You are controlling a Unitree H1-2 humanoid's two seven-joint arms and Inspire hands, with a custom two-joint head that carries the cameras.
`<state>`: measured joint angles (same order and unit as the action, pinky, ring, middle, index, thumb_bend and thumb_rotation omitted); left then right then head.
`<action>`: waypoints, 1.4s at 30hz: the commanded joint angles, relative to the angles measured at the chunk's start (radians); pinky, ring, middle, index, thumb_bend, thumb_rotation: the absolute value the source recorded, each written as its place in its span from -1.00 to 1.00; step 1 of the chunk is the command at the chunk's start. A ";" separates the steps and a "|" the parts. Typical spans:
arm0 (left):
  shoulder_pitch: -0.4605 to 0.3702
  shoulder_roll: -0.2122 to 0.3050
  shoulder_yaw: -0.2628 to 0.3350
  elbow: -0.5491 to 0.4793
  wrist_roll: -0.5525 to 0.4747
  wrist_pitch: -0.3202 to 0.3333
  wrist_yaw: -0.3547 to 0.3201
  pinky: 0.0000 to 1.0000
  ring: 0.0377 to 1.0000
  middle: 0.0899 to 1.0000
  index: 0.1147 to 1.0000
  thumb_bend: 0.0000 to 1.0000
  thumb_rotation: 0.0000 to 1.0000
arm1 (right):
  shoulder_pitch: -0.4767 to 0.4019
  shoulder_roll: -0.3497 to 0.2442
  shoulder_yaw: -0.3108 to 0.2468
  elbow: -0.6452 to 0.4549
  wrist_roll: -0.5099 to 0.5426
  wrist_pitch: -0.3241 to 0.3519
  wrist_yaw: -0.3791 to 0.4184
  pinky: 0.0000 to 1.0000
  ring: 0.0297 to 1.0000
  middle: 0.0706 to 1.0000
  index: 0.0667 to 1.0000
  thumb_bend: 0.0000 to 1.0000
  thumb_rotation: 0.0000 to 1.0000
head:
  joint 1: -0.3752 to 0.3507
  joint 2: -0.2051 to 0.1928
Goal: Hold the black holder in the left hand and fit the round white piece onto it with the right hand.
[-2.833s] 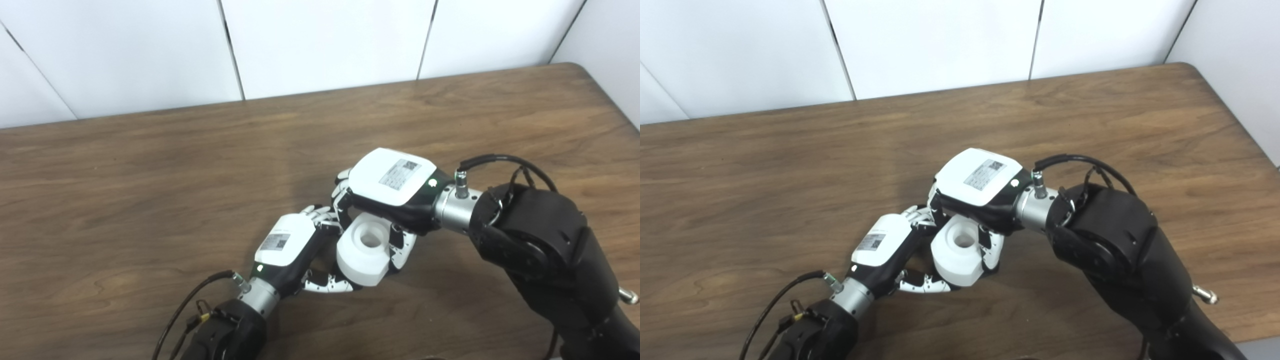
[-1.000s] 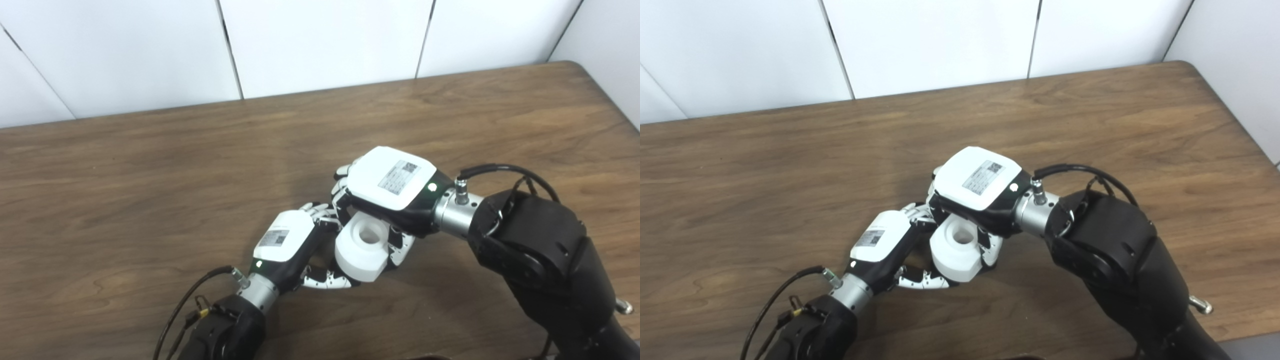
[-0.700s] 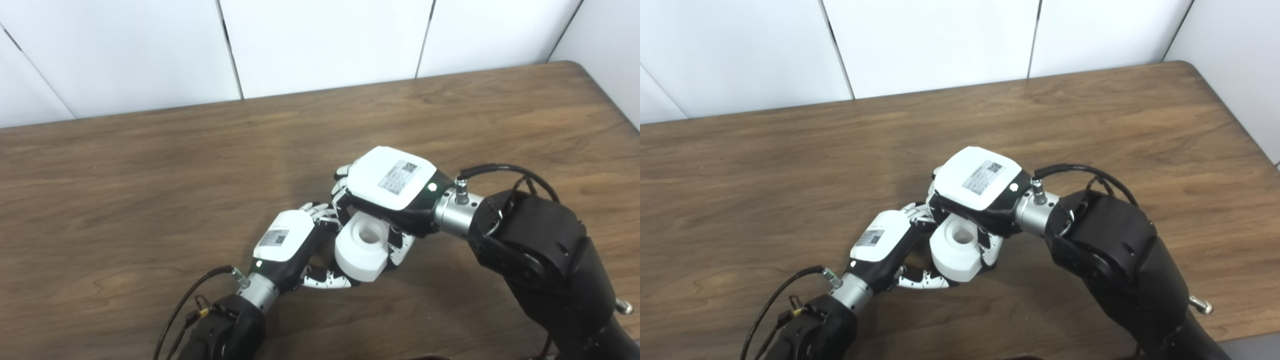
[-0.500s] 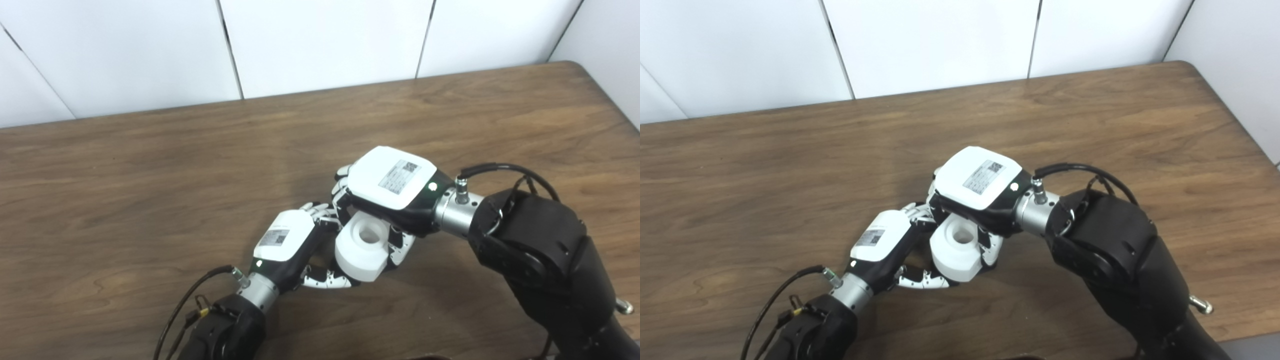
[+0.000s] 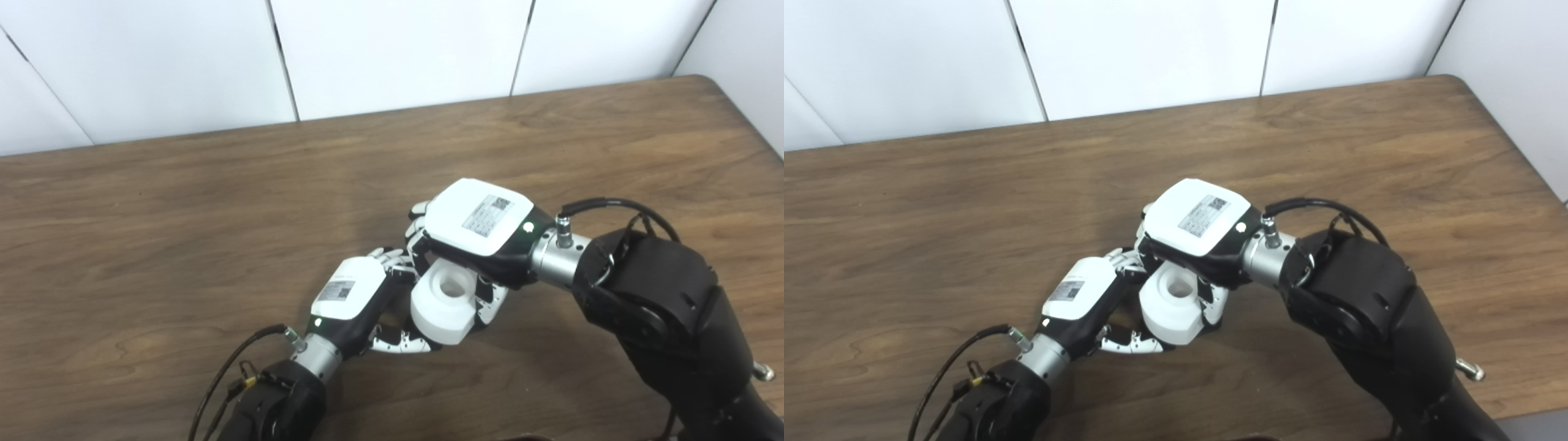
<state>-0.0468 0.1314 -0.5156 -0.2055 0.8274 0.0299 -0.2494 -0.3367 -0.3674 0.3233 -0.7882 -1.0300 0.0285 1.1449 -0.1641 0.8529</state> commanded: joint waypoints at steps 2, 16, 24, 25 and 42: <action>-0.012 -0.006 -0.005 0.012 0.000 0.005 -0.010 0.85 0.77 0.60 -0.16 0.04 -0.90 | -0.004 -0.015 0.004 0.017 -0.003 -0.017 0.032 0.65 0.76 0.55 -0.09 0.05 -0.70 | -0.001 0.001; -0.017 -0.006 -0.005 0.023 -0.002 0.003 -0.009 0.85 0.78 0.61 -0.16 0.04 -0.90 | -0.038 -0.020 0.003 0.000 0.006 -0.006 0.088 0.72 0.80 0.59 0.08 0.69 -0.56 | -0.001 0.000; -0.019 -0.006 -0.007 0.023 0.003 0.009 -0.014 0.86 0.78 0.62 -0.16 0.03 -0.90 | -0.048 -0.028 0.015 0.002 -0.005 -0.003 0.098 0.74 0.85 0.63 0.19 1.00 -0.38 | 0.000 0.001; -0.019 -0.006 -0.007 0.024 0.002 0.006 -0.011 0.85 0.78 0.62 -0.16 0.04 -0.90 | -0.048 -0.028 0.016 0.001 -0.006 -0.002 0.099 0.75 0.85 0.64 0.20 1.00 -0.37 | 0.000 0.001; -0.020 -0.006 -0.007 0.023 -0.001 0.006 -0.012 0.85 0.77 0.61 -0.16 0.04 -0.90 | -0.060 -0.034 0.017 -0.002 -0.018 0.005 0.103 0.76 0.88 0.69 0.29 1.00 -0.33 | -0.007 0.005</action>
<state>-0.0543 0.1308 -0.5164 -0.1966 0.8258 0.0287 -0.2471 -0.3648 -0.3951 0.3486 -0.7854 -1.0409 0.0325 1.1757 -0.1703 0.8575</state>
